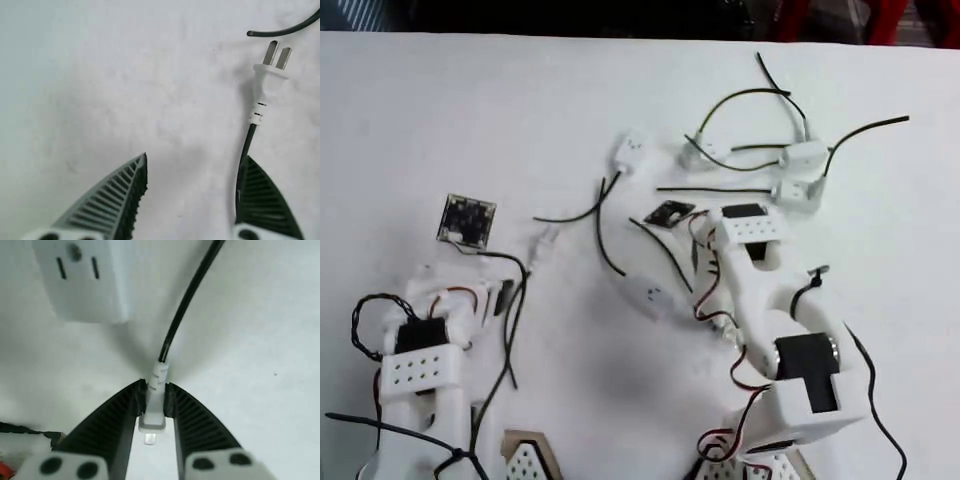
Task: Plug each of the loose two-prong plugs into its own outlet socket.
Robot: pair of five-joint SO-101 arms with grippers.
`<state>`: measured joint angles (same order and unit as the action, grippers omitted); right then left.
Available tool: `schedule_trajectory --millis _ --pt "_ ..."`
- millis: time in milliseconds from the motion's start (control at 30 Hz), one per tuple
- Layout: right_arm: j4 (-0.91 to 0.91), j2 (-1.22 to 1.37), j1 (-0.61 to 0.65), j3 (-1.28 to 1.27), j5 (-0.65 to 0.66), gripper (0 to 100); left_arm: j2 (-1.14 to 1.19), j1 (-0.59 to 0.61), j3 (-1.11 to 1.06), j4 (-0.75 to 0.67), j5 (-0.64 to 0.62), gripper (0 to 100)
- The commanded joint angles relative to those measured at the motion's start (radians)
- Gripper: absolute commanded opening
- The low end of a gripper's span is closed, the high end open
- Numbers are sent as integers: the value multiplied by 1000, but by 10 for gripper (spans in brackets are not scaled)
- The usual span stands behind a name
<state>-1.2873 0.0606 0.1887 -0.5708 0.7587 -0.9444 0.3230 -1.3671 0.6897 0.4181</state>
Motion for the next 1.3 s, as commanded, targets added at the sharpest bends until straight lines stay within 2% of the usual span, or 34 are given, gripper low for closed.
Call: schedule_trajectory --millis 0,167,467,667,800,1033,1167,1267 --pt "-19 -13 53 14 9 17 -24 2 5 -17 3 289" --pt "-30 -125 51 69 5 17 -24 2 3 -17 3 289" --pt "-133 -550 33 106 -5 17 -24 2 3 -17 3 290" --pt "-74 -716 117 98 -282 17 -24 2 5 -17 2 290" --pt "85 -799 170 -5 -470 17 -25 -22 20 -15 -21 290" --pt "581 -1009 291 -390 -667 17 -25 -59 138 -17 -126 290" --pt "788 -1135 377 -591 -724 17 -25 -85 221 -17 -173 290" --pt "843 -1221 432 -689 -723 17 -25 -137 259 -17 -176 290"
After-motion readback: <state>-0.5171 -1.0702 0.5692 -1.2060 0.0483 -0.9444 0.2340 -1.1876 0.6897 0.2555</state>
